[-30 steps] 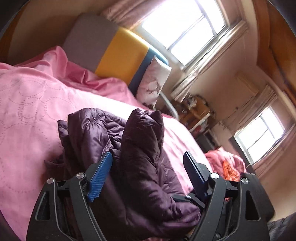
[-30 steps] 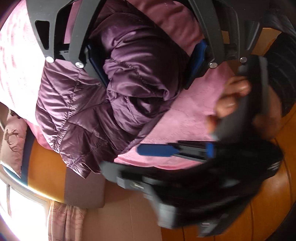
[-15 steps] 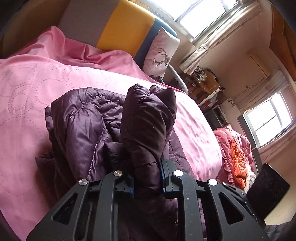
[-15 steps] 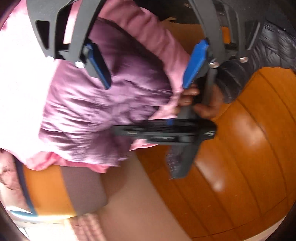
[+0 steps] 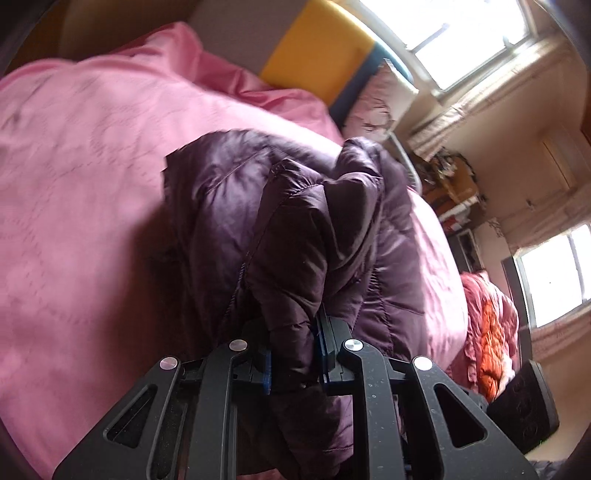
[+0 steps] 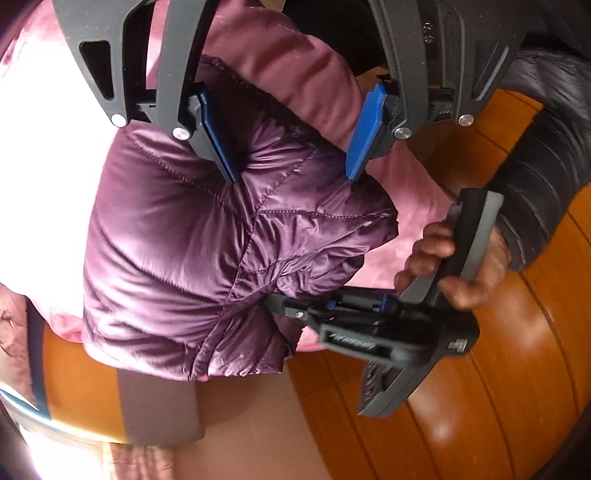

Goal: Fold large clothes

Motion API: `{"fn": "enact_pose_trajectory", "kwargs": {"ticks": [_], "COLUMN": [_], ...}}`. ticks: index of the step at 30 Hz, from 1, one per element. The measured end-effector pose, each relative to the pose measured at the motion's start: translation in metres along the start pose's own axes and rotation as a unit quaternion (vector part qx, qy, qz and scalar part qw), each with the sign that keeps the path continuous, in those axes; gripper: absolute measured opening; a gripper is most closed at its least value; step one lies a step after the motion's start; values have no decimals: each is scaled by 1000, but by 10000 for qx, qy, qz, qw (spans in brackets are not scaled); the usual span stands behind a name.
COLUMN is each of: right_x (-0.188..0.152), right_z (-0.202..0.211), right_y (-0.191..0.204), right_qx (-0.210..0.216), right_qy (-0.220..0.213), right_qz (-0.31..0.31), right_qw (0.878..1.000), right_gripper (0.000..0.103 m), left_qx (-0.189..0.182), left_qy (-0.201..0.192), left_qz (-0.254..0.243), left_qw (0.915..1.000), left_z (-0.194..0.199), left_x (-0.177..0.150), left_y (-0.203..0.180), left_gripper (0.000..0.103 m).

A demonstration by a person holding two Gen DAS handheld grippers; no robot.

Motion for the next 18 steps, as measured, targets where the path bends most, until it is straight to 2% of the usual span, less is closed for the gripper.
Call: {"fn": "enact_pose_trajectory", "kwargs": {"ticks": [3,7,9,11,13,14,16,18], "right_x": [-3,-7,-5,-2,6,12,28,49], "right_z": [-20,-29,-25,-10,10,18,37,44], "right_y": [5,4,-1,-5,-17,-24,-45,-68], "right_qx": [-90,-209,-15,408,808,850,770,504], "right_qy": [184,306,333,360,225,93,-218,-465], "right_qz": [183,481,481,411,175,72,-224,-459], "right_qw": [9996,9982,9983,9977,9963,9963,9965,9966], "right_gripper": [60,60,61,65,69,70,71,73], "left_qx": [118,202,329,509,599,662,825,1024], "left_qy": [-25,-182,-277,-372,-490,-548,-659,-732], "left_qz": [272,335,254,147,82,27,-158,-279], "left_qw": [9996,9991,9988,9979,9970,9963,9943,9916], "left_z": [-3,0,3,6,9,10,14,15], "left_x": [-9,-18,-22,-25,-27,-27,-29,-31], "left_y": [20,24,21,19,14,11,7,3], "left_gripper": [17,23,28,35,36,36,36,44]}}
Point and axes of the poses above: each gripper's, at about its wrist camera, not at the fingertips, and z roughly against the way its jaws point, y to its left, x to its top, the point moved 4 cm from there along -z, roughly the way its jaws point, and after that the axes turned 4 degrees about z, right-handed, at the moved point
